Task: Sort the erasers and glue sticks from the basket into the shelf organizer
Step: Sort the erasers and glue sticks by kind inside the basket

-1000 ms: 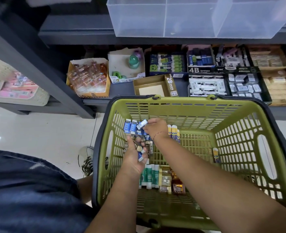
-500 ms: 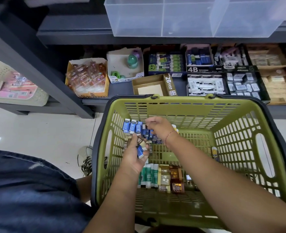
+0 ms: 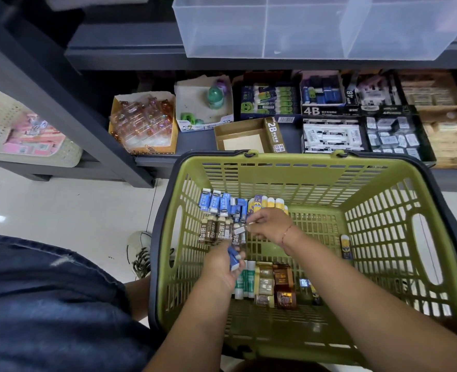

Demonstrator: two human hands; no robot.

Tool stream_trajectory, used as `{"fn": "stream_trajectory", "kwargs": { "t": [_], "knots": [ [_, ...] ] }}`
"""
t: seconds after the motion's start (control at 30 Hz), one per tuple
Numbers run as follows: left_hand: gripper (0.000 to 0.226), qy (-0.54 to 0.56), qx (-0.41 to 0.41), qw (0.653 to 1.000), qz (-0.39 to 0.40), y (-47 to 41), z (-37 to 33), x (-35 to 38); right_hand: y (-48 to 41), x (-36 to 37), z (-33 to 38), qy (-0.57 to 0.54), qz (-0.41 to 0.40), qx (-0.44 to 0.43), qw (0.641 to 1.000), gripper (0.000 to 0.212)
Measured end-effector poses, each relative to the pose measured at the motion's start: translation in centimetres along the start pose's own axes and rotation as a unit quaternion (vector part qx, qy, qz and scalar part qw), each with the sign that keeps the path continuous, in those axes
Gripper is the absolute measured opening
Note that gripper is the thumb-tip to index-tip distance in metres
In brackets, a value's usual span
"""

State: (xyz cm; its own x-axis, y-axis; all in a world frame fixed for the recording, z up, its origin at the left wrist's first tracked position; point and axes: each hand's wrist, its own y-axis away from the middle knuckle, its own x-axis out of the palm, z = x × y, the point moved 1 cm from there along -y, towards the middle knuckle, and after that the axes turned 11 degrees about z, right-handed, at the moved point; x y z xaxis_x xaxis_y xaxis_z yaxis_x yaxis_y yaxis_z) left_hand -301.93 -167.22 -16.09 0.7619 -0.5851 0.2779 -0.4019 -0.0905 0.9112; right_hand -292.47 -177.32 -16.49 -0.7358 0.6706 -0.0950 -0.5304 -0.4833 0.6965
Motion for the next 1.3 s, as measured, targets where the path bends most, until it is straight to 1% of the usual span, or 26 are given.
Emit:
{"fn": "stream_trajectory", "kwargs": {
  "t": [0.03,0.1,0.13,0.23,0.3,0.37,0.47,0.53,0.67,0.7,0.8,0.9,0.97,1.03,1.1,1.2,1.3],
  "knots": [
    [0.016,0.012,-0.002,1.000,-0.001,0.2,0.1,-0.1,0.0,-0.2,-0.3,-0.008,-0.001,0.012,1.000,0.021],
    [0.032,0.019,0.007,1.000,-0.014,-0.2,0.4,-0.8,-0.2,-0.1,-0.8,-0.004,0.009,0.040,0.999,0.021],
    [0.032,0.021,0.011,1.000,-0.020,-0.3,0.5,-0.9,-0.3,0.1,-0.9,0.001,0.015,0.055,0.998,0.019],
    [0.009,0.013,-0.001,1.000,-0.007,0.4,0.6,-0.5,-0.7,1.2,-1.0,-0.003,0.018,0.081,0.997,0.017],
    [0.014,0.026,-0.014,1.000,-0.001,0.5,0.5,-0.6,-1.0,2.1,-1.0,0.001,0.006,0.077,0.997,0.014],
    [0.013,0.045,-0.024,0.999,-0.001,0.6,0.2,-0.6,-1.5,2.9,-1.0,0.000,-0.012,0.059,0.998,0.013],
    [0.018,0.074,-0.031,0.997,-0.013,0.4,0.1,-0.7,-2.0,3.6,-0.7,-0.035,-0.032,0.044,0.998,0.019],
    [0.021,0.089,-0.035,0.995,-0.007,0.4,0.2,-0.5,-2.0,3.6,-0.8,-0.065,-0.037,0.046,0.996,0.024],
    [0.019,0.107,-0.046,0.993,-0.004,0.6,0.5,-0.4,-1.5,3.4,-1.6,-0.109,-0.037,0.058,0.992,0.027],
    [0.019,0.109,-0.049,0.993,-0.007,0.6,0.5,-0.5,-1.5,3.4,-2.0,-0.101,-0.039,0.064,0.992,0.027],
    [0.022,0.100,-0.053,0.993,-0.013,0.7,0.5,-0.9,-1.6,3.5,-2.7,-0.019,-0.047,0.088,0.995,0.024],
    [0.027,0.084,-0.051,0.994,-0.039,0.5,0.7,-1.3,-1.6,4.1,-3.2,0.048,-0.032,0.114,0.992,0.010],
    [0.031,0.076,-0.049,0.994,-0.055,0.3,0.7,-1.5,-1.6,4.6,-3.3,0.062,-0.017,0.123,0.990,0.012],
    [0.034,0.076,-0.044,0.994,-0.064,0.1,0.7,-1.5,-1.8,5.2,-3.2,0.090,-0.020,0.114,0.989,0.018],
    [0.033,0.078,-0.040,0.994,-0.068,0.1,0.7,-1.4,-2.0,5.6,-3.0,0.094,-0.035,0.108,0.989,0.017],
    [0.025,0.068,-0.037,0.995,-0.066,0.3,0.6,-1.3,-2.0,5.8,-3.1,0.089,-0.053,0.108,0.989,0.025],
    [0.023,0.046,-0.040,0.997,-0.056,0.2,0.7,-1.2,-2.0,5.9,-3.4,0.053,-0.066,0.102,0.991,0.023]
  ]
}}
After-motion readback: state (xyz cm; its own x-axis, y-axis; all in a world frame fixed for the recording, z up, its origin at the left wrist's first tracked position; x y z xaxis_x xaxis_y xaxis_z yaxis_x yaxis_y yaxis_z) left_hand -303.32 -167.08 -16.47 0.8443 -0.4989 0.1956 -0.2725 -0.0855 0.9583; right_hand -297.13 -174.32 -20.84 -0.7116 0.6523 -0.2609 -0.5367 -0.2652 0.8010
